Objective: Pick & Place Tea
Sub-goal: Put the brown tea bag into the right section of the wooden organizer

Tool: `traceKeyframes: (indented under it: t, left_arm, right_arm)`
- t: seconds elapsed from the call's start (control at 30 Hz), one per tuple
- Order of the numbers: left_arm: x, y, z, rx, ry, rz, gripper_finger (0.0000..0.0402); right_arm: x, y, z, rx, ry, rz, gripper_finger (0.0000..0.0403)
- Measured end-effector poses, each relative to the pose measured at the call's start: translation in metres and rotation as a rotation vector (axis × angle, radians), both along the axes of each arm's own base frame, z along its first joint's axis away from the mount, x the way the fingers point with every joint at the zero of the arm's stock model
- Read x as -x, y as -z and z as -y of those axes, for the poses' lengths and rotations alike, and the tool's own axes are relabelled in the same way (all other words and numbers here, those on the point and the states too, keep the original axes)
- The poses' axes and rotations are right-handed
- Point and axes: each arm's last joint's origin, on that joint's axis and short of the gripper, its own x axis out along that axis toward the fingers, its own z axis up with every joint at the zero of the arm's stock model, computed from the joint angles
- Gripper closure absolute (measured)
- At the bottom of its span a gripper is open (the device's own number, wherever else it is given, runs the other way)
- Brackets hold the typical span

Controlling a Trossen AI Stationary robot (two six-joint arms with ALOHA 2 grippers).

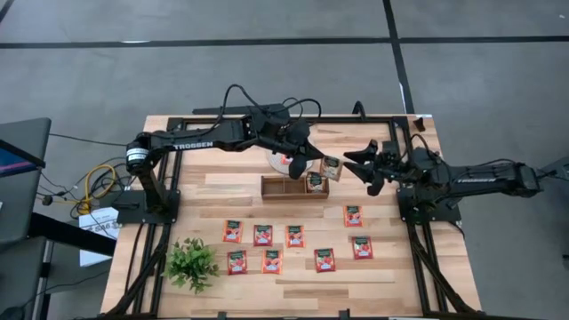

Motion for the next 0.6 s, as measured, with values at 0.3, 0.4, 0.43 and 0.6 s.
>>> traceKeyframes:
  t: [0.3,0.4,0.43,0.6]
  left_arm:
    - [0.0000,-0.0001,0.0000,-0.001,0.001,0.002,0.0401]
    - [-0.0001,-0.0007,0.0007,0.006,0.023,0.008,0.0401]
    - [-0.0002,-0.0007,0.0008,0.007,0.027,0.009,0.0401]
    - [0.0002,0.0005,0.0016,0.013,0.030,-0.005,0.0401]
  right_arm:
    - [-0.0032,-0.0058,-0.0003,-0.004,-0.019,-0.089,0.0222]
    - [-0.0031,-0.0056,-0.0003,0.008,-0.018,-0.095,0.0222]
    - [-0.0031,-0.0056,-0.0003,0.012,-0.018,-0.096,0.0221]
    - [-0.0025,-0.0047,-0.0004,0.013,-0.018,-0.108,0.0218]
